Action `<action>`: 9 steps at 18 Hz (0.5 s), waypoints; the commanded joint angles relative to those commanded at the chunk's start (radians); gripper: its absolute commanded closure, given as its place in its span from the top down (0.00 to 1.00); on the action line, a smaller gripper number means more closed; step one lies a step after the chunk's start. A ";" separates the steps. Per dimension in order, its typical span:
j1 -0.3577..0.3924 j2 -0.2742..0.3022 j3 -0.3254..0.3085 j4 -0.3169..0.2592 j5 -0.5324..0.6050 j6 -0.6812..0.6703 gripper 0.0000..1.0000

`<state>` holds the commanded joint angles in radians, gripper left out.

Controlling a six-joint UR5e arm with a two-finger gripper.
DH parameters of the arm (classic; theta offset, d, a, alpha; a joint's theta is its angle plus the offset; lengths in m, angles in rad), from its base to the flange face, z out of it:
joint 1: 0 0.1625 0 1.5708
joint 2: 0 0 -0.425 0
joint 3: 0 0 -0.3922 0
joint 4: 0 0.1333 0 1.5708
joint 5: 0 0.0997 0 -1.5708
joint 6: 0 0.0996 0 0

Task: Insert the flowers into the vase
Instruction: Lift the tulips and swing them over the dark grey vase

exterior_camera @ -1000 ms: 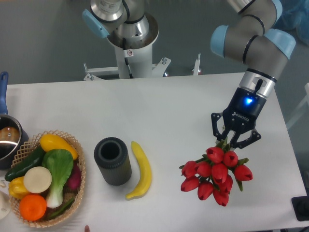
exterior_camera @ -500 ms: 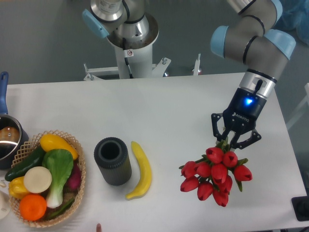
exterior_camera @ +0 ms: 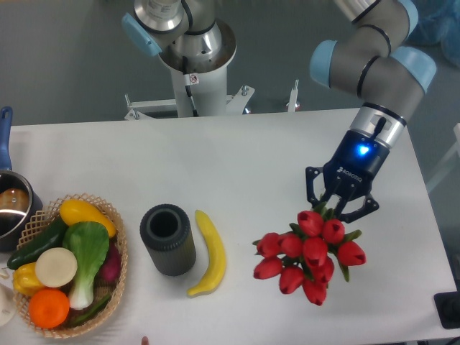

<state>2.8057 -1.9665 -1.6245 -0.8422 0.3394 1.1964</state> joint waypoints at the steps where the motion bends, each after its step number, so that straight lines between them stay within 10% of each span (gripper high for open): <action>1: -0.018 -0.002 0.000 0.000 -0.040 0.018 0.25; 9: -0.118 -0.002 -0.083 0.005 -0.295 0.155 0.25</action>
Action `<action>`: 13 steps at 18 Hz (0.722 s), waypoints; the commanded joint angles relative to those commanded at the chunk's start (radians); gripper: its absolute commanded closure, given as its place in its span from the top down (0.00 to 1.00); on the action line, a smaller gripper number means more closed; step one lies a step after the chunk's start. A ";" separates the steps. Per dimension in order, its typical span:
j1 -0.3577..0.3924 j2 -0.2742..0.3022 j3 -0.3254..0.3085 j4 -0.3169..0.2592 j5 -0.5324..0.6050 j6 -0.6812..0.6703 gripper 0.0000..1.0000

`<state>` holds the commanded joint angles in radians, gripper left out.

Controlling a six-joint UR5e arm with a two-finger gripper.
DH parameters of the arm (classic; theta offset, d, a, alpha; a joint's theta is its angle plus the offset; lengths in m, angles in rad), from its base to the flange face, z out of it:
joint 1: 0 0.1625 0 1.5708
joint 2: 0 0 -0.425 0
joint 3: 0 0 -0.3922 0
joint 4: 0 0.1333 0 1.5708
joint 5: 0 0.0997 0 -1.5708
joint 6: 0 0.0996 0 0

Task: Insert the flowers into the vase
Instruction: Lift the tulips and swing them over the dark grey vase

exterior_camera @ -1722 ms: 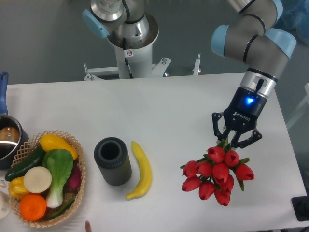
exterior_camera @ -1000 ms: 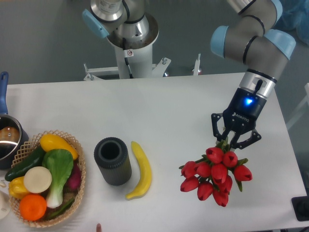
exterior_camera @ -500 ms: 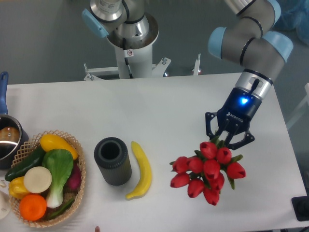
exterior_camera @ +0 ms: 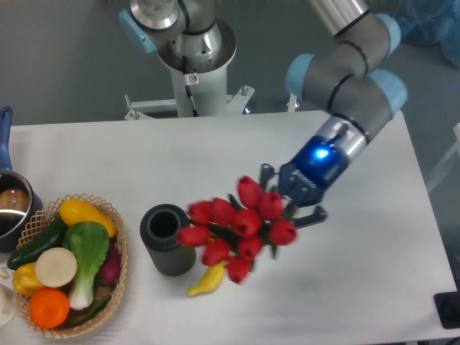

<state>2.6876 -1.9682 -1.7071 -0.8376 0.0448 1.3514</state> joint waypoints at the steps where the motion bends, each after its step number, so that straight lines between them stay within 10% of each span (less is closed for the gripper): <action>1: -0.005 0.005 -0.028 0.000 -0.028 0.023 0.25; 13: -0.072 0.118 -0.184 -0.003 -0.332 0.233 0.25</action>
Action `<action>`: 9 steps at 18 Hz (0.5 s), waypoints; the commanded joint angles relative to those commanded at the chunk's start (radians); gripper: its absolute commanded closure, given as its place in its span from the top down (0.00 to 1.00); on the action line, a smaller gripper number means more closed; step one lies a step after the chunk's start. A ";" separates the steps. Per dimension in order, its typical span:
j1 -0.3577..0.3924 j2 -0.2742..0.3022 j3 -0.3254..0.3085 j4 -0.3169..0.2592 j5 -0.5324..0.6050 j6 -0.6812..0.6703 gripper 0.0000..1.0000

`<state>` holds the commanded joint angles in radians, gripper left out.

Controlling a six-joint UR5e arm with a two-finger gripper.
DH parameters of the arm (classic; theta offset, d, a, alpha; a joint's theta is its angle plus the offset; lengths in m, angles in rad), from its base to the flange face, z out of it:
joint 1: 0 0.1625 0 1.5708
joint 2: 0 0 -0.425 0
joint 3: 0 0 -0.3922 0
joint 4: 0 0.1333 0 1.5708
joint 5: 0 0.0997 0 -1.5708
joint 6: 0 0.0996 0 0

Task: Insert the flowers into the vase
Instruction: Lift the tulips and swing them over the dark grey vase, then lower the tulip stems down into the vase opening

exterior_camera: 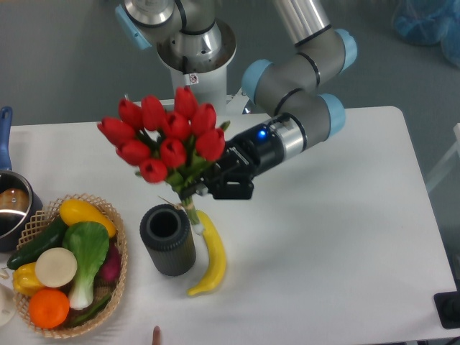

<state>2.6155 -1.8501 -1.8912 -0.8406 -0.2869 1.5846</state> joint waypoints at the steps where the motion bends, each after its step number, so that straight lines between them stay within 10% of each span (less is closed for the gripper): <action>1: -0.005 0.015 -0.003 0.000 -0.003 0.000 0.25; 9: -0.035 0.002 -0.028 -0.005 0.000 0.009 0.25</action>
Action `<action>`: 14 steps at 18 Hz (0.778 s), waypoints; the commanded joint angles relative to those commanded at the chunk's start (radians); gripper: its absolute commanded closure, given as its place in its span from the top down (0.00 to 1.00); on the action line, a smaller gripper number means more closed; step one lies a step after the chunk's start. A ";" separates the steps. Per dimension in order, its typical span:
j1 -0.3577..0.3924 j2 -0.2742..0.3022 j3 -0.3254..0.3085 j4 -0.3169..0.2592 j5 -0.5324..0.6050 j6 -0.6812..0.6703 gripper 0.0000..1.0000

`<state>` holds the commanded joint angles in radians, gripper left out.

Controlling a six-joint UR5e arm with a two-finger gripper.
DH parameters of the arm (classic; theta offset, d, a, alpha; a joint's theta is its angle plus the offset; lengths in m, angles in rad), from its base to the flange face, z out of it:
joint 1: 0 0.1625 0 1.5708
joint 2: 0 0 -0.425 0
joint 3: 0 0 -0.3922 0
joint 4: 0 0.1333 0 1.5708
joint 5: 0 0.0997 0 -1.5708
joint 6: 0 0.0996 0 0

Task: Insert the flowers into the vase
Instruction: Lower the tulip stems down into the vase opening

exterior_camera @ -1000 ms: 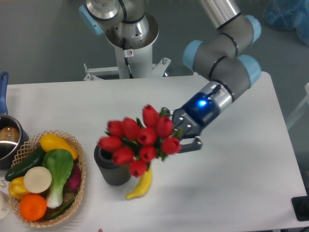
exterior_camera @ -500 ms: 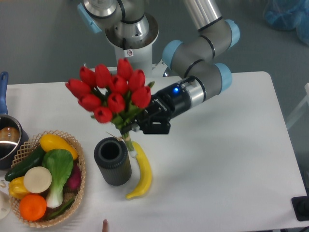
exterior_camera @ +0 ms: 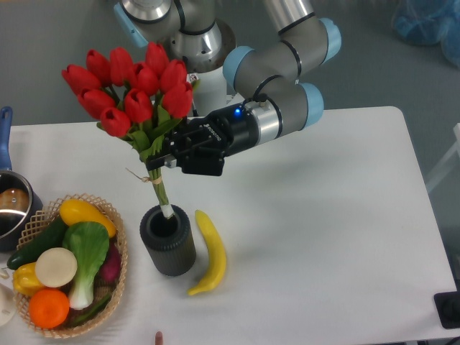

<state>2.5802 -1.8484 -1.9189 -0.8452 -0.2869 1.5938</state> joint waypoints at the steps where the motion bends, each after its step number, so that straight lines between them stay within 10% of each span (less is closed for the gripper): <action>1: -0.002 -0.002 -0.008 0.000 0.002 0.003 0.25; 14: -0.002 -0.057 -0.029 0.000 0.005 0.037 0.25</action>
<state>2.5786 -1.9052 -1.9482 -0.8452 -0.2823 1.6306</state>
